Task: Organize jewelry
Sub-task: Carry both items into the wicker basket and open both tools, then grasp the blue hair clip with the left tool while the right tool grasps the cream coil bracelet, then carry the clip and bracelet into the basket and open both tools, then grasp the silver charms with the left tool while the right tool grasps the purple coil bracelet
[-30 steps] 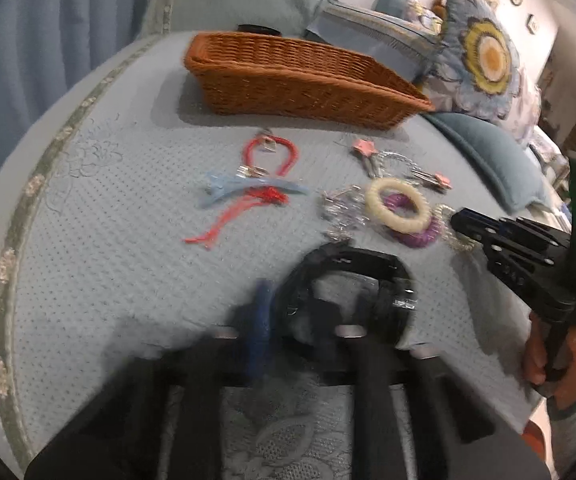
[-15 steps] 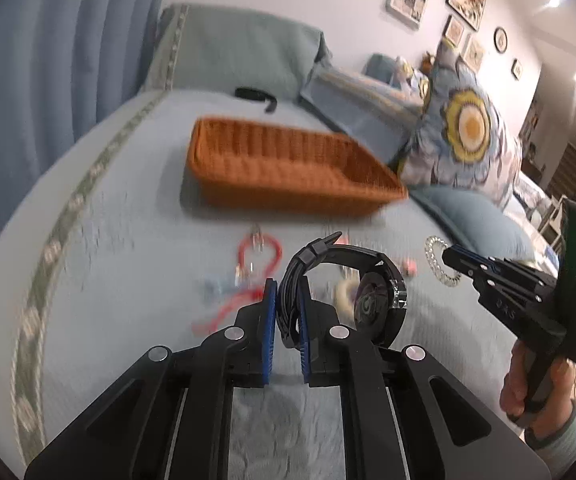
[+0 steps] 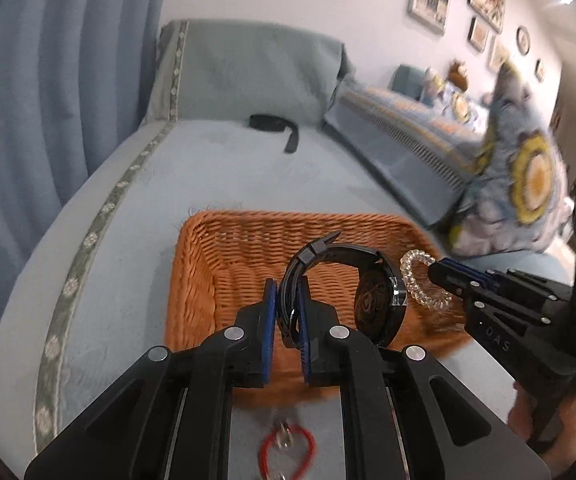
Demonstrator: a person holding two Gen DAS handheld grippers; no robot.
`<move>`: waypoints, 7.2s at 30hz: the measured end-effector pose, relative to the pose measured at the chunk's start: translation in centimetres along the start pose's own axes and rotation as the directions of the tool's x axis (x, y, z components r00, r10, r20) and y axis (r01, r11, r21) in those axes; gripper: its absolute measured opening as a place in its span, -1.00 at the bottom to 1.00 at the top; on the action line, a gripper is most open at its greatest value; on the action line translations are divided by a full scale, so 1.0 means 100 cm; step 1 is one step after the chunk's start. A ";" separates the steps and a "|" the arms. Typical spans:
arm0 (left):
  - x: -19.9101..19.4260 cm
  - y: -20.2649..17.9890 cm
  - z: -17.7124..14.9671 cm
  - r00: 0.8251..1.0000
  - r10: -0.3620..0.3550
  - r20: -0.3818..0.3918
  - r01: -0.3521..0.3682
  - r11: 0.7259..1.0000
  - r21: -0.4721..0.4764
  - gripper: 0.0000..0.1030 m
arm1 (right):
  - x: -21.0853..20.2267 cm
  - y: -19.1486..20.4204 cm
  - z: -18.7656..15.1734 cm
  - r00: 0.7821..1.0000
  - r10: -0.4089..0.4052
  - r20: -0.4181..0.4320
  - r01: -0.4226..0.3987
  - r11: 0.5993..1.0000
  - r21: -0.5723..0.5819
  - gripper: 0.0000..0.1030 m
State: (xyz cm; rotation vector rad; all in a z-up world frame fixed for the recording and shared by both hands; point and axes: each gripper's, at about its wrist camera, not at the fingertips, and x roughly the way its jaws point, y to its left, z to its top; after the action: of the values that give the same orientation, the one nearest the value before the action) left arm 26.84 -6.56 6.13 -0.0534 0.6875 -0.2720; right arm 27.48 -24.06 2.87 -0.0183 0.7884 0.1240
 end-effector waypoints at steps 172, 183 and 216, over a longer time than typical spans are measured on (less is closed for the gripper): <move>-0.151 0.018 -0.085 0.937 -0.240 0.252 0.255 0.967 -0.025 -0.13 | -0.126 0.005 -0.096 0.974 0.175 0.143 -0.183 0.982 0.046 -0.38; -0.122 0.010 -0.158 0.964 -0.247 0.096 0.257 0.960 -0.113 -0.18 | -0.115 0.014 -0.173 0.987 0.152 0.057 -0.157 0.982 0.106 -0.38; -0.032 -0.044 -0.167 0.979 -0.085 -0.184 0.103 0.991 0.091 0.19 | -0.071 0.013 -0.178 0.993 0.064 -0.099 -0.051 0.991 0.121 -0.44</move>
State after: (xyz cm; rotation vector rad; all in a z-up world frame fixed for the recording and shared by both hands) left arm 12.89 -9.28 -4.22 0.0351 0.8516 -0.4052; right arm 9.83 -24.65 -4.59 0.1108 0.8987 0.1317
